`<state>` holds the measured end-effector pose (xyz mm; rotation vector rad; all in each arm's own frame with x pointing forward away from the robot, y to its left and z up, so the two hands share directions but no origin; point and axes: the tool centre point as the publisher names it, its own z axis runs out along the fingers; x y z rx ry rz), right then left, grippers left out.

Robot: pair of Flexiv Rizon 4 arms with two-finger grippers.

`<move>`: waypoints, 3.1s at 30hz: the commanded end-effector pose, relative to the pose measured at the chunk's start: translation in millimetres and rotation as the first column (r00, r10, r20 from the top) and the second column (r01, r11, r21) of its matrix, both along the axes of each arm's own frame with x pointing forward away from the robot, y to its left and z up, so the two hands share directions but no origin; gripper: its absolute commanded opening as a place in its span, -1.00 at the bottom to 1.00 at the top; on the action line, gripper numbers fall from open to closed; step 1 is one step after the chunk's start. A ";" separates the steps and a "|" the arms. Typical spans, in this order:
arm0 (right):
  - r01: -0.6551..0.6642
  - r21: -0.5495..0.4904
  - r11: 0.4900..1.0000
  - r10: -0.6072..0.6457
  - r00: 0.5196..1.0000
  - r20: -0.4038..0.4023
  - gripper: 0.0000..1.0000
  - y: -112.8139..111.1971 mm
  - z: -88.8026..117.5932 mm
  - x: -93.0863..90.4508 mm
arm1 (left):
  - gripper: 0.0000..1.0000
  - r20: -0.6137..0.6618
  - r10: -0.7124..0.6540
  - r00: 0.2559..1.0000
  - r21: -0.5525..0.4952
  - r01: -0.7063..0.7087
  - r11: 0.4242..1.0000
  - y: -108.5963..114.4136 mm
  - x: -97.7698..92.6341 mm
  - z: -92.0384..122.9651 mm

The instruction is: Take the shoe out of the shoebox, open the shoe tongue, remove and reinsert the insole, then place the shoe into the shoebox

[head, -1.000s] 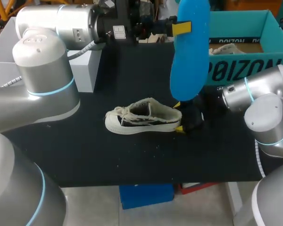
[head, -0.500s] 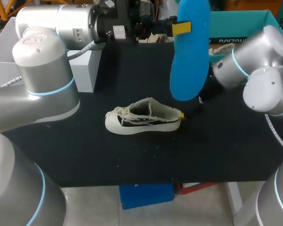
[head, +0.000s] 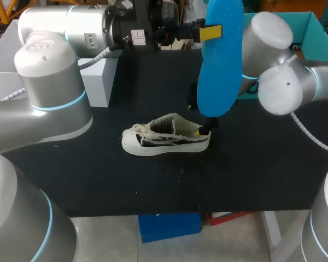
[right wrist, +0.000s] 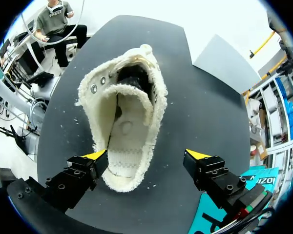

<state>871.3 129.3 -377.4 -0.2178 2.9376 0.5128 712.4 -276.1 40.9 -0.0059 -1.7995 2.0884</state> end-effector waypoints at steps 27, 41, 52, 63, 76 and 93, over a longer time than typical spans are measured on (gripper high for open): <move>-0.060 -0.288 0.956 0.043 0.997 -0.068 0.95 61.4 -10.5 13.4 | -1.00 0.001 0.003 1.000 -0.001 -0.003 1.000 -1.1 -0.6 -0.7; -0.083 -0.309 0.947 0.050 0.992 -0.115 -0.12 66.2 -19.4 2.3 | -1.00 0.001 0.003 1.000 -0.001 -0.003 1.000 -1.1 -0.6 -0.7; -0.082 -0.313 0.946 0.047 0.992 -0.118 -1.00 66.9 -20.3 1.5 | -1.00 0.001 0.003 1.000 -0.001 -0.003 1.000 -1.1 -0.6 -0.7; -0.082 -0.313 0.946 0.047 0.992 -0.118 -1.00 66.9 -20.3 1.5 | -1.00 0.001 0.003 1.000 -0.001 -0.003 1.000 -1.1 -0.6 -0.7; 0.449 -0.245 0.859 -0.454 0.890 0.041 -1.00 20.6 123.4 50.3 | -1.00 0.001 0.003 1.000 -0.001 -0.003 1.000 -1.1 -0.6 -0.7; 0.989 -0.102 -0.108 -0.989 -0.117 -0.093 -1.00 -1.4 151.5 64.2 | -1.00 0.001 0.003 1.000 -0.001 -0.003 1.000 -1.1 -0.6 -0.7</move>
